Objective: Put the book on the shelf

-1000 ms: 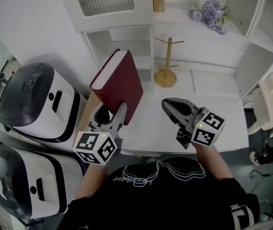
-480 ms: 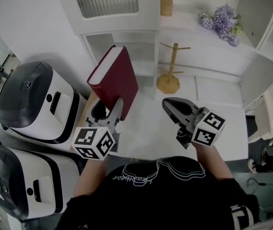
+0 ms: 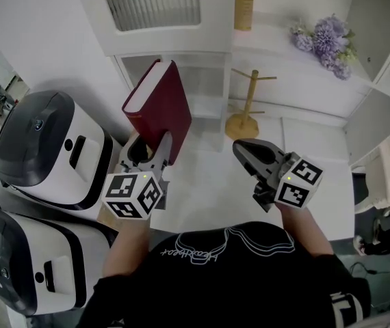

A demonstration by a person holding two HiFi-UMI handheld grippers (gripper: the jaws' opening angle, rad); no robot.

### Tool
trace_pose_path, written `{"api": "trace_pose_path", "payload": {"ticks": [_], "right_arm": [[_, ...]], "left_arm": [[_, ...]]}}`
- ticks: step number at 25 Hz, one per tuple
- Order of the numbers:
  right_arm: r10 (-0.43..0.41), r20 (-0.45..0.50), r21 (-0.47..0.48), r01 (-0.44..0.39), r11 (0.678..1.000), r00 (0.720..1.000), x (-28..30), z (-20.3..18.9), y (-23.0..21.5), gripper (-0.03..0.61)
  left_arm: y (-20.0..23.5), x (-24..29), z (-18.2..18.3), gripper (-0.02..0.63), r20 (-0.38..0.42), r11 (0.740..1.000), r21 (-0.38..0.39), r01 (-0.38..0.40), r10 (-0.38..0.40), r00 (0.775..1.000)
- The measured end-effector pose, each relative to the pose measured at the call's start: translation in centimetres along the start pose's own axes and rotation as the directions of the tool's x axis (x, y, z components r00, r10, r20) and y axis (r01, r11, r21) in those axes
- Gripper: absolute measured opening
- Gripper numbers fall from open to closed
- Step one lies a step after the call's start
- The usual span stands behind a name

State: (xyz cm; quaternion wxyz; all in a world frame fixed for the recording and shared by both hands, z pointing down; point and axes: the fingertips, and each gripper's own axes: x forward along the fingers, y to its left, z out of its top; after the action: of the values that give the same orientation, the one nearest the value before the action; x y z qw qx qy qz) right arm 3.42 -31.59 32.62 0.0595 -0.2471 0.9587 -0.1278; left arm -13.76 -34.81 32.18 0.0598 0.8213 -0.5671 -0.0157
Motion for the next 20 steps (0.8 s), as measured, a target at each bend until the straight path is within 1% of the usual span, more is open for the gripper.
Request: {"api": "trace_pose_path", "payload": {"ticks": [11, 20], "right_arm": [[-0.006, -0.006, 0.004, 0.006, 1.000, 1.000, 0.8, -0.3, -2.1, 0.006], [-0.004, -0.011, 0.019, 0.004, 1.000, 1.000, 1.0, -0.8, -2.7, 0.006]], "left_arm": [[1.6, 2.1, -0.2, 0.210, 0.001, 0.999, 0.027, -0.032, 0.031, 1.000], [2.5, 3.2, -0.4, 0.210, -0.002, 0.997, 0.037, -0.064, 0.064, 0.998]]}}
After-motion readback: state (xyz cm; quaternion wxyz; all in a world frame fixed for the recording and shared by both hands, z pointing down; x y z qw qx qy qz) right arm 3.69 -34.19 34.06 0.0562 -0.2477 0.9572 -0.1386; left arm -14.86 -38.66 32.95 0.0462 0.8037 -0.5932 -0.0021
